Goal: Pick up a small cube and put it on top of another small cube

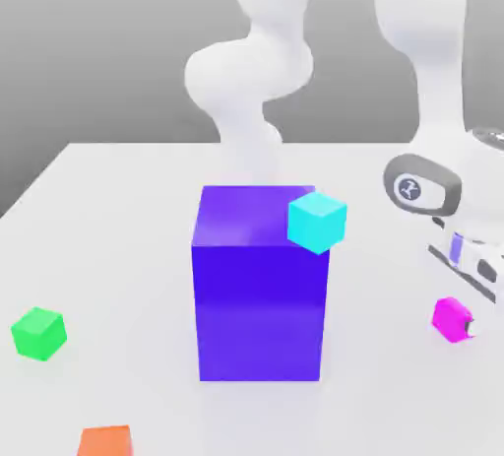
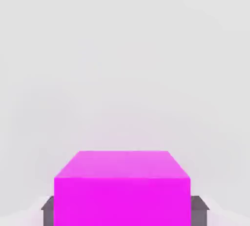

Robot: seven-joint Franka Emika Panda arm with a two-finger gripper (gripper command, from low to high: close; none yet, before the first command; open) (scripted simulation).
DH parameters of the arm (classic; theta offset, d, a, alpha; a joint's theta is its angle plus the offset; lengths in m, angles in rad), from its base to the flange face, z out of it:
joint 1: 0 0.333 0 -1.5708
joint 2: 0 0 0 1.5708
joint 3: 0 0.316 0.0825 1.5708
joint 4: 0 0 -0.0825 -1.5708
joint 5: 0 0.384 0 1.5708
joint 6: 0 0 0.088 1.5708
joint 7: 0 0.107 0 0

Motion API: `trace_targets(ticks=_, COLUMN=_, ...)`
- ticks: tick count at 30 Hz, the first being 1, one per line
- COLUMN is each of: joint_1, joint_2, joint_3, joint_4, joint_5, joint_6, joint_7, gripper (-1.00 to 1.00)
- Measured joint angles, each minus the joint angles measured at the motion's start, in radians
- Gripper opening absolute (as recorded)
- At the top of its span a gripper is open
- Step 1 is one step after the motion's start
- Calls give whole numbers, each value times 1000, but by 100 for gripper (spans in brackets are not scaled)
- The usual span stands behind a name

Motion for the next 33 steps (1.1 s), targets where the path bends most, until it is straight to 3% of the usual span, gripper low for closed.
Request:
trace_targets(ticks=9, joint_1=-44, joint_2=-184, joint_3=48, joint_4=-12, joint_5=69, joint_6=-162, joint_7=-56, gripper=-100)
trace_targets(ticks=26, joint_1=-408, joint_2=-42, joint_3=-354, joint_4=318, joint_5=-4, joint_6=-251, joint_7=-122, gripper=-100)
trace_targets(ticks=33, joint_1=-592, joint_2=-123, joint_3=-507, joint_4=250, joint_5=24, joint_6=-289, joint_7=-195, gripper=-100)
